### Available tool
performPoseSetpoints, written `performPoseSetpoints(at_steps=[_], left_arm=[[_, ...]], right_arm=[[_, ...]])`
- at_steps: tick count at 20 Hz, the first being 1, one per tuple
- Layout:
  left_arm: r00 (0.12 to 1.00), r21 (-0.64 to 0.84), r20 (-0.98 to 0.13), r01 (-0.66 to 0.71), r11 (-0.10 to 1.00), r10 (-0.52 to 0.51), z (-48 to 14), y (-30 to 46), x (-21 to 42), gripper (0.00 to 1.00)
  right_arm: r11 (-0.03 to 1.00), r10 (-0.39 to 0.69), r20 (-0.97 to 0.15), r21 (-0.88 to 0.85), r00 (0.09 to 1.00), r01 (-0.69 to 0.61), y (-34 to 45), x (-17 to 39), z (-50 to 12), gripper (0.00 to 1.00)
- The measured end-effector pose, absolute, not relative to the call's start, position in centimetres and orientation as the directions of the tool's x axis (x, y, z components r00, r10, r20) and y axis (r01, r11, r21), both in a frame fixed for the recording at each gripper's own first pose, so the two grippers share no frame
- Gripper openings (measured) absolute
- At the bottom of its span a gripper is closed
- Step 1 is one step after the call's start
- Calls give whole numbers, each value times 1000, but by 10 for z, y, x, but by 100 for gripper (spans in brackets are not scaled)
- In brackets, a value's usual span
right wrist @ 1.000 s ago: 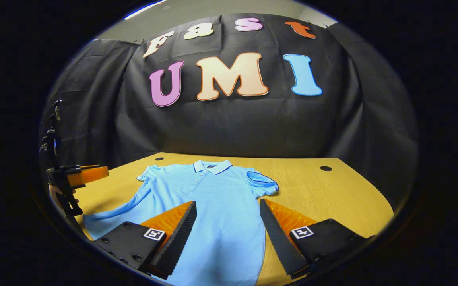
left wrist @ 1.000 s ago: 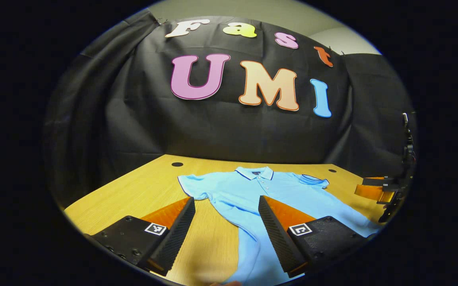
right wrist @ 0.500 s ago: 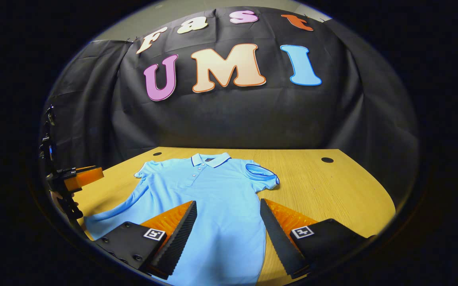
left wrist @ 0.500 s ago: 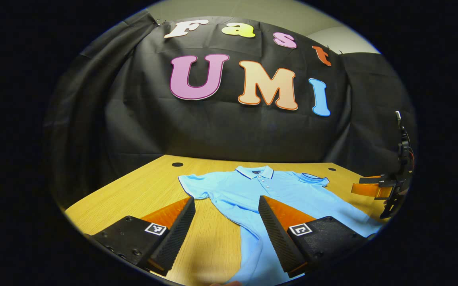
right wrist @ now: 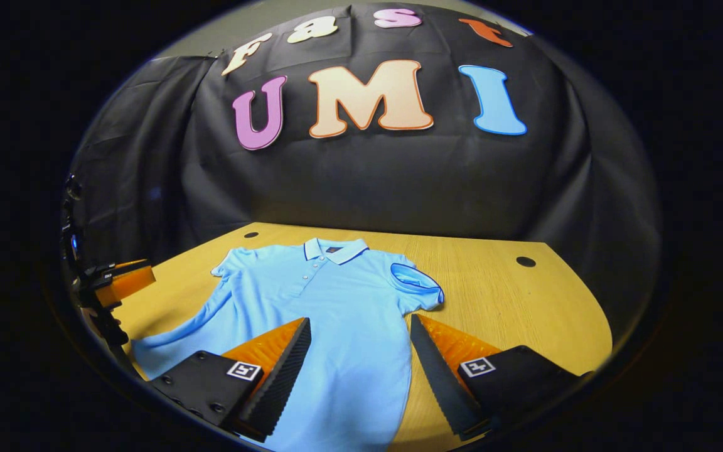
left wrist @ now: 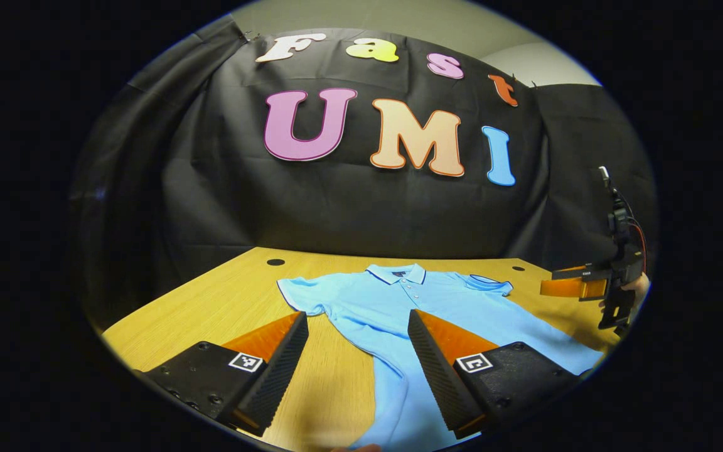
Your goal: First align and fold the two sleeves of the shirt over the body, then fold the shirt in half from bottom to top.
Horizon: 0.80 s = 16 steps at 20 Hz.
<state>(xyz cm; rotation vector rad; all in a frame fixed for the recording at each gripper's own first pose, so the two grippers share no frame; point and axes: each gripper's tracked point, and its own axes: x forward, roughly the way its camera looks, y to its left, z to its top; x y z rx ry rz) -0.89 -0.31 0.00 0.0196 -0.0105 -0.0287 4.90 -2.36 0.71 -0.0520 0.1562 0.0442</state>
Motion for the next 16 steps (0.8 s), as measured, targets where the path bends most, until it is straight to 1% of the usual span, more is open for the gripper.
performPoseSetpoints(at_steps=[4,8,11,14,16], left_arm=[[999,0,18,36,999,-36,-1,-5,-12,95],[999,-2,8,41,999,-41,-6,-4,-14,95],[999,-3,12,47,999,-47,-5,-4,-17,95],[999,-5,15,51,999,-51,-7,-4,-17,95],[999,-11,11,51,999,-51,-10,-2,-17,95]], right_arm=[[996,-3,-222,-91,975,-18,-53,89,6,100],[996,-1,-322,-88,947,-29,-68,129,-9,99],[996,-37,-354,-93,934,4,-89,159,-10,99],[992,-77,-424,-120,902,29,-108,184,-23,100],[992,-81,-466,-126,881,24,-112,195,-33,99]])
